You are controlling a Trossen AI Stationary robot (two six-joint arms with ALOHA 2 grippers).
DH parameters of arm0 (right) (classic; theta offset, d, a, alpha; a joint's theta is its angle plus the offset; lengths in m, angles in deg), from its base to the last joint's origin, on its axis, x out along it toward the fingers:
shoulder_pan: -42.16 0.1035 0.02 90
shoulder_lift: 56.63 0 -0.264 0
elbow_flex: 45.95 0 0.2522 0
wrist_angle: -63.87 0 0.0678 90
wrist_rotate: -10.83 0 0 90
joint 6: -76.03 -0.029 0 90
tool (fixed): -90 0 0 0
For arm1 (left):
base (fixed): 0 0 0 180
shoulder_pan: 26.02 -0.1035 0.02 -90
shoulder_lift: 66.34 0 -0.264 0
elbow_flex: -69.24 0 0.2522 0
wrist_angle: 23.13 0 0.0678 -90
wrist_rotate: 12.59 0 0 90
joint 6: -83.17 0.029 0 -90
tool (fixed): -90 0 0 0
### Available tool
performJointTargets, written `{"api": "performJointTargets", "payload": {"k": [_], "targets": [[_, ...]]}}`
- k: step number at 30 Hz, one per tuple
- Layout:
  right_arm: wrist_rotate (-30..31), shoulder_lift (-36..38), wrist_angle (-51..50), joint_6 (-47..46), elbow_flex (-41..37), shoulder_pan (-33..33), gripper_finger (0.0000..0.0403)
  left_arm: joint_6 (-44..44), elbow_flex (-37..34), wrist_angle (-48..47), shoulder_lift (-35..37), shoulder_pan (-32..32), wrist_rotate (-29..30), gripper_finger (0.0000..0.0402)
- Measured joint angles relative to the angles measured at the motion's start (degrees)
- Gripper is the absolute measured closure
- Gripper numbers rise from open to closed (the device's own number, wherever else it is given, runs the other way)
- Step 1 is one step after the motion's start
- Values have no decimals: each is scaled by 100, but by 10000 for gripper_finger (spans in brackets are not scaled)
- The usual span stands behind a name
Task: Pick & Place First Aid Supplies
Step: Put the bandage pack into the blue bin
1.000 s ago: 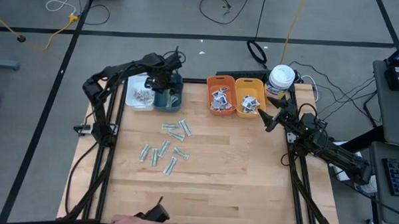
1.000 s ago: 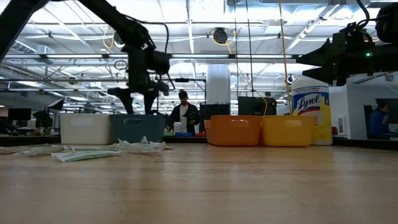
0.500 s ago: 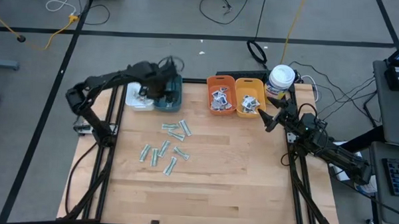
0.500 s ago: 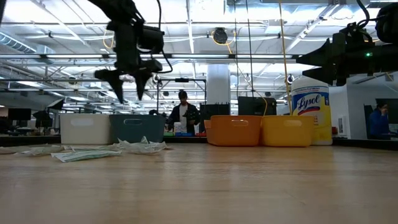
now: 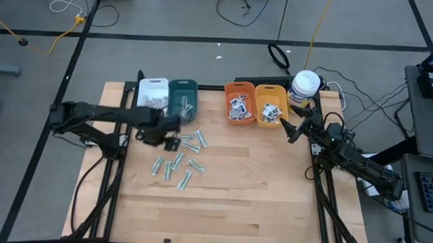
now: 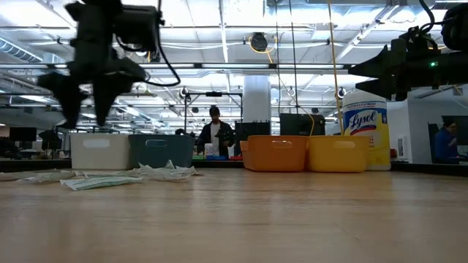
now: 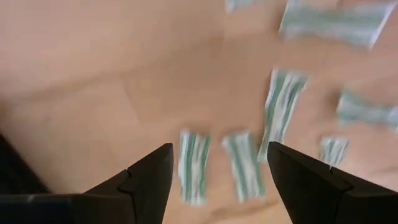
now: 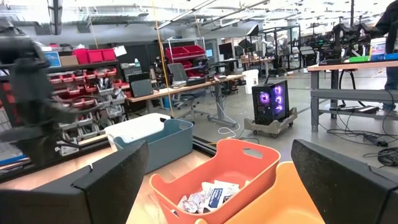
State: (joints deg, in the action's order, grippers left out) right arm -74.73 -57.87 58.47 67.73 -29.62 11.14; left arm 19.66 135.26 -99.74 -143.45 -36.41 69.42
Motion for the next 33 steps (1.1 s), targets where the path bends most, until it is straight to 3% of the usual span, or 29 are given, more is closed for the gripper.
{"api": "performJointTargets", "payload": {"k": [9,16,24,33], "targets": [[-1,-1,0,-1,-1,1,11,-1223,-469,0,421,1402,11,135],[1,1,0,-1,1,1,11,-1684,-647,399,358,2055,44,135],[0,-1,1,0,1,-1,11,-1961,-1481,1799,335,2325,42,135],[0,0,2,0,1,-1,11,-1890,-2079,2282,329,2333,24,135]]}}
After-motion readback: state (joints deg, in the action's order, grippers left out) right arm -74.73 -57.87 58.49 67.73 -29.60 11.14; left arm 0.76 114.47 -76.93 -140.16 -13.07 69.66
